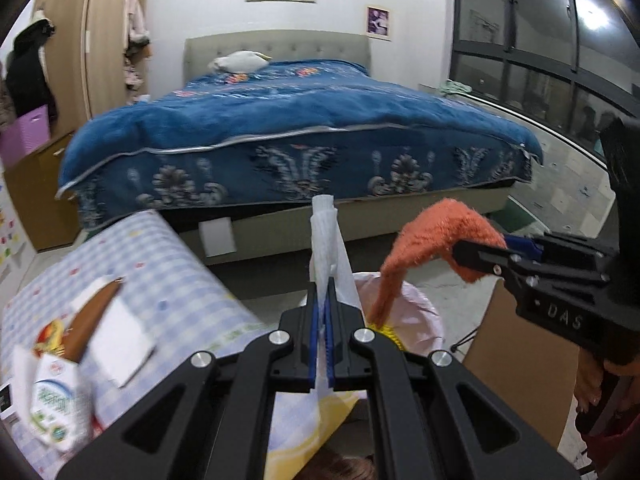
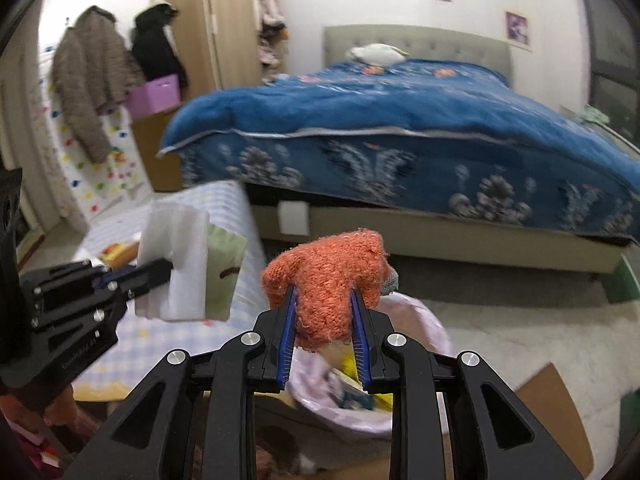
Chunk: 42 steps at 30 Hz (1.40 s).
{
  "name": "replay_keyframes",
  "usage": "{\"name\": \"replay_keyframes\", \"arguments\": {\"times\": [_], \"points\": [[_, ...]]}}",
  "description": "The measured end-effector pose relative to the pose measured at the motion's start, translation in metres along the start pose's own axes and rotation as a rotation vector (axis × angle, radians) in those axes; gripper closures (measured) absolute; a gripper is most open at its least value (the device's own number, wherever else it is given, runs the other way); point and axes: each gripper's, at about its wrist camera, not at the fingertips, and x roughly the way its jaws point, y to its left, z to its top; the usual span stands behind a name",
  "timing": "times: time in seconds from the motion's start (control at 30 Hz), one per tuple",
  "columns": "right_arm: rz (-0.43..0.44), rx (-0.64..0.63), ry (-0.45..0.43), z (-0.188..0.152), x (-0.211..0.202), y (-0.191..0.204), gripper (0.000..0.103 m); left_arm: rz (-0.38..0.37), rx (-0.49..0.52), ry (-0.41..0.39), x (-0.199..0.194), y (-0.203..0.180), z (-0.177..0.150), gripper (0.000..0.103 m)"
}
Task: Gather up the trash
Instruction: 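Carry both items to the wastebasket and open both grippers to drop them, then move both tools back over the table toward the milk carton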
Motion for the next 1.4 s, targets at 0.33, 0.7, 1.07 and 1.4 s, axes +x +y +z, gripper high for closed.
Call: {"name": "replay_keyframes", "arguments": {"times": [0.33, 0.7, 1.07, 1.4], "points": [[-0.076, 0.08, 0.088, -0.017, 0.035, -0.044, 0.077, -0.067, 0.018, 0.078, 0.066, -0.028, 0.011, 0.102], [-0.079, 0.137, 0.162, -0.024, 0.077, -0.07, 0.058, -0.099, 0.03, 0.109, 0.109, -0.036, 0.025, 0.07], [-0.087, 0.182, 0.09, -0.016, 0.043, -0.071, 0.053, -0.002, -0.02, 0.082, 0.071, -0.004, 0.008, 0.053], [0.014, 0.093, 0.048, -0.003, 0.019, -0.009, 0.053, 0.065, -0.097, 0.06, 0.009, 0.031, -0.014, 0.053]]}}
